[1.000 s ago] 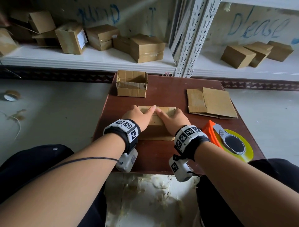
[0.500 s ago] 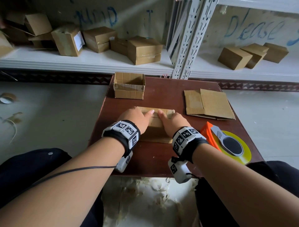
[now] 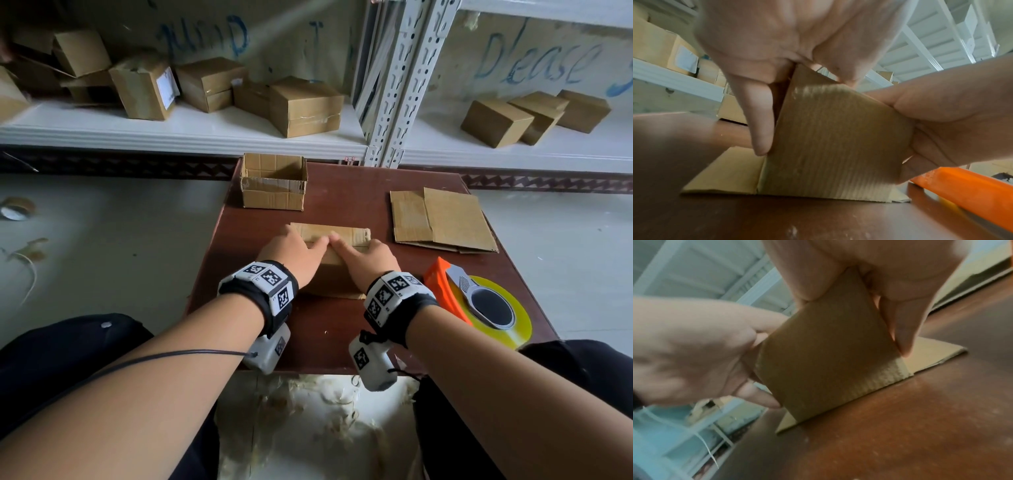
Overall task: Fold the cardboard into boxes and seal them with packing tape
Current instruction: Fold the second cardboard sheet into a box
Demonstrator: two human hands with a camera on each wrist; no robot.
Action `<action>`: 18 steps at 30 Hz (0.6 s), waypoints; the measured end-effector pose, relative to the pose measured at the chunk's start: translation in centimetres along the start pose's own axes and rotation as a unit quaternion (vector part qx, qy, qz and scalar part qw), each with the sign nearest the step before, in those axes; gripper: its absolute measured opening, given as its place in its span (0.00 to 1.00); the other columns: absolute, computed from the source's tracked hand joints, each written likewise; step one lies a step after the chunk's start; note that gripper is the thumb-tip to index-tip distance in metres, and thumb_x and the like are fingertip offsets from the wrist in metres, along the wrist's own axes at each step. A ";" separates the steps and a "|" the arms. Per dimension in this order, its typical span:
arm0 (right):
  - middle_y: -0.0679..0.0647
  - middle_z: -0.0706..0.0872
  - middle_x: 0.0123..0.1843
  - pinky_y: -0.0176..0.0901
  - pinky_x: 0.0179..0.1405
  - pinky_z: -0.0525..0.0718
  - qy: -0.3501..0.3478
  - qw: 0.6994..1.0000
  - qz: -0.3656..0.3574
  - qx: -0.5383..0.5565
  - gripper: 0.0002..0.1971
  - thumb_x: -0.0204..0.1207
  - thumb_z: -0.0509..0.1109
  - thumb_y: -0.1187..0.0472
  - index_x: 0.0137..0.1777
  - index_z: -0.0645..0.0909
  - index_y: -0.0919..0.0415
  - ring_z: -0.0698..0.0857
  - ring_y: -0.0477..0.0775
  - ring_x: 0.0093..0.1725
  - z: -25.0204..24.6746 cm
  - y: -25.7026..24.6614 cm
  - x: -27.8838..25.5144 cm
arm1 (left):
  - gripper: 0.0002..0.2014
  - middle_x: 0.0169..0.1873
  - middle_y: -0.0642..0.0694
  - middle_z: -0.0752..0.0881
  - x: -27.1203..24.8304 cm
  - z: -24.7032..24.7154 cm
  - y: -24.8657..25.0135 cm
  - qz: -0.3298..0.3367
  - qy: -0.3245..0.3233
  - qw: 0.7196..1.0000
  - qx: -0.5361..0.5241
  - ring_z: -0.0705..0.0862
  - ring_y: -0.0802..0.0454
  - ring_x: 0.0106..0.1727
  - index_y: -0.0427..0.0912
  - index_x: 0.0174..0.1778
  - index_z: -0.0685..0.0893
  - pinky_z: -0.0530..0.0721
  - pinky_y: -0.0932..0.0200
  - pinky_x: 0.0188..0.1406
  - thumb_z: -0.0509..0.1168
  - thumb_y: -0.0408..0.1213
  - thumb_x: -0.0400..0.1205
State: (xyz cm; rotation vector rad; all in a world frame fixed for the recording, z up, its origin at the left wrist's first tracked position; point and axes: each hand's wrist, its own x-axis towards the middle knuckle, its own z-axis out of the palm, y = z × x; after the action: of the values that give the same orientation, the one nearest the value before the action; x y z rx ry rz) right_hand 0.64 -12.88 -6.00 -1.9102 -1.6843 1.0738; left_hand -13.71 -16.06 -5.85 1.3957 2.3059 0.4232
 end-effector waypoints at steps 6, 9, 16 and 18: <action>0.54 0.88 0.55 0.43 0.51 0.74 0.043 0.997 0.014 0.057 0.30 0.88 0.54 0.34 0.71 0.85 0.55 0.84 0.57 0.53 0.0 0.5 0.8 | 0.28 0.58 0.40 0.89 1.0 -0.5 -0.6 0.004 0.021 0.997 -0.069 0.87 0.38 0.56 0.40 0.64 0.84 0.85 0.47 0.54 0.57 0.62 0.89; 0.58 0.88 0.64 0.44 0.53 0.72 0.068 0.995 0.018 0.067 0.28 0.92 0.48 0.39 0.73 0.83 0.55 0.83 0.60 0.58 0.1 0.2 0.2 | 0.22 0.48 0.40 0.87 1.2 -0.6 -0.5 0.022 0.045 0.996 -0.081 0.84 0.38 0.50 0.39 0.52 0.83 0.76 0.49 0.45 0.53 0.54 0.92; 0.66 0.84 0.71 0.50 0.54 0.71 0.040 0.999 0.029 0.021 0.24 0.94 0.50 0.46 0.79 0.65 0.64 0.84 0.70 0.69 0.9 -1.2 -0.7 | 0.17 0.61 0.36 0.86 1.0 -1.2 0.2 0.014 0.048 0.995 -0.084 0.83 0.34 0.63 0.35 0.61 0.80 0.75 0.48 0.53 0.50 0.43 0.94; 0.66 0.84 0.68 0.49 0.54 0.74 0.023 0.999 0.029 -0.011 0.28 0.91 0.54 0.40 0.76 0.66 0.65 0.85 0.70 0.66 1.0 -1.4 -0.9 | 0.17 0.66 0.35 0.85 0.9 -1.5 0.6 0.002 0.036 0.996 -0.083 0.83 0.34 0.67 0.35 0.68 0.78 0.76 0.47 0.57 0.52 0.43 0.94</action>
State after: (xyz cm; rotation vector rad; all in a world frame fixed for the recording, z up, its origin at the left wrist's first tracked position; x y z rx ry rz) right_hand -1.03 -13.60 -5.35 -1.9944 -1.6319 1.0281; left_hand -14.34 -15.01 -4.45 1.3245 2.2654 0.6605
